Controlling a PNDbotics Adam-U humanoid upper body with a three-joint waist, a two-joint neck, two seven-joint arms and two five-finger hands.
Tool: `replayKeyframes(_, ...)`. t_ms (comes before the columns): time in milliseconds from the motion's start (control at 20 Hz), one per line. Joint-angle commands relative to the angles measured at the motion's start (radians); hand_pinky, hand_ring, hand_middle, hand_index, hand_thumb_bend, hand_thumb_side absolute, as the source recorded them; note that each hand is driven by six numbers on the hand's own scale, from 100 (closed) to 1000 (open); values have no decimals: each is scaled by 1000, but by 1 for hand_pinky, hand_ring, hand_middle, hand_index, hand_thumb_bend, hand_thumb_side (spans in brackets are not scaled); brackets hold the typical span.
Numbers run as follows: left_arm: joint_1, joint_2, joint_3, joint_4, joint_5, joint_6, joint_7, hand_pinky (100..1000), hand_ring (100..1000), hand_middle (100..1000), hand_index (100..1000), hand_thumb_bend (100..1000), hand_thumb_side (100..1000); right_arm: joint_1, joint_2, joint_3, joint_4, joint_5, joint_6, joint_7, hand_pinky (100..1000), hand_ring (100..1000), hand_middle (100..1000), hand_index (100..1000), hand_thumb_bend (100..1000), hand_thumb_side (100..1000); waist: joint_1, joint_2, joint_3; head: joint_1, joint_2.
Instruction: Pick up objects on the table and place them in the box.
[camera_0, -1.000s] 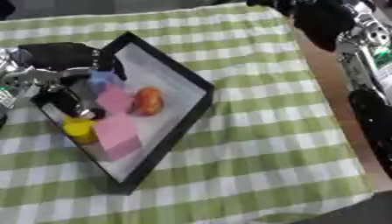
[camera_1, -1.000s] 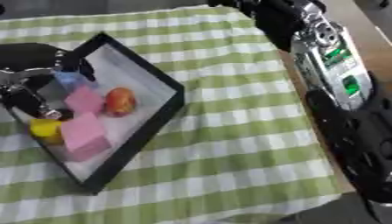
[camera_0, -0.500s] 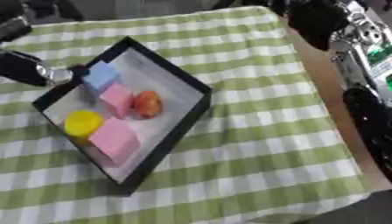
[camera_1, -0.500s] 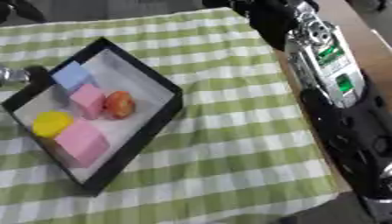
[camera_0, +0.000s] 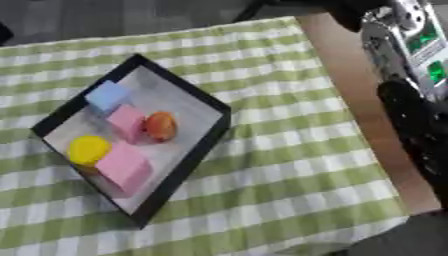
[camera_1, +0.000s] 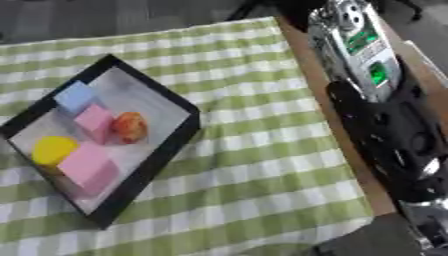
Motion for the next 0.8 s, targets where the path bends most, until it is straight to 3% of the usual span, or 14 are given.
replayKeyframes(50,98,72,115,20,46,-28,130,887,844,887,927,230,669,-30,-82,-21,-4,-42,-116,-46,994,907,851,894,100,419,-17,-41,2,-35,-3)
replayKeyframes(100,148,78,147,39,54,-42,160,894,847,888,928,230,663,-32,-103,-32,7,-55,-146,-71,991,918,864,900,100,331,-19,-48,2,-48,-3)
replayKeyframes(250,284,76,257,115,75,-104,254,893,840,887,927,235,663,-20,-173,-86,53,-76,-233,-156,983,944,896,918,100,222,-24,-69,3,-91,-3)
replayKeyframes(400,371,63,333,204,90,-160,324,900,839,892,932,212,698,5,-226,-144,108,-61,-306,-237,979,967,913,930,100,172,-28,-85,3,-150,-12)
replayKeyframes(450,395,55,354,239,98,-175,342,908,843,896,936,200,717,14,-242,-163,131,-49,-327,-264,980,975,921,939,100,169,-29,-89,1,-185,-32)
replayKeyframes(600,452,39,397,344,112,-210,380,922,853,904,946,175,764,36,-282,-207,210,-3,-379,-336,984,986,934,952,105,161,-30,-94,-5,-309,-122)
replayKeyframes(800,519,9,431,501,156,-246,424,926,847,898,949,129,852,68,-333,-264,350,40,-404,-424,991,984,925,948,129,190,-31,-93,-23,-488,-325)
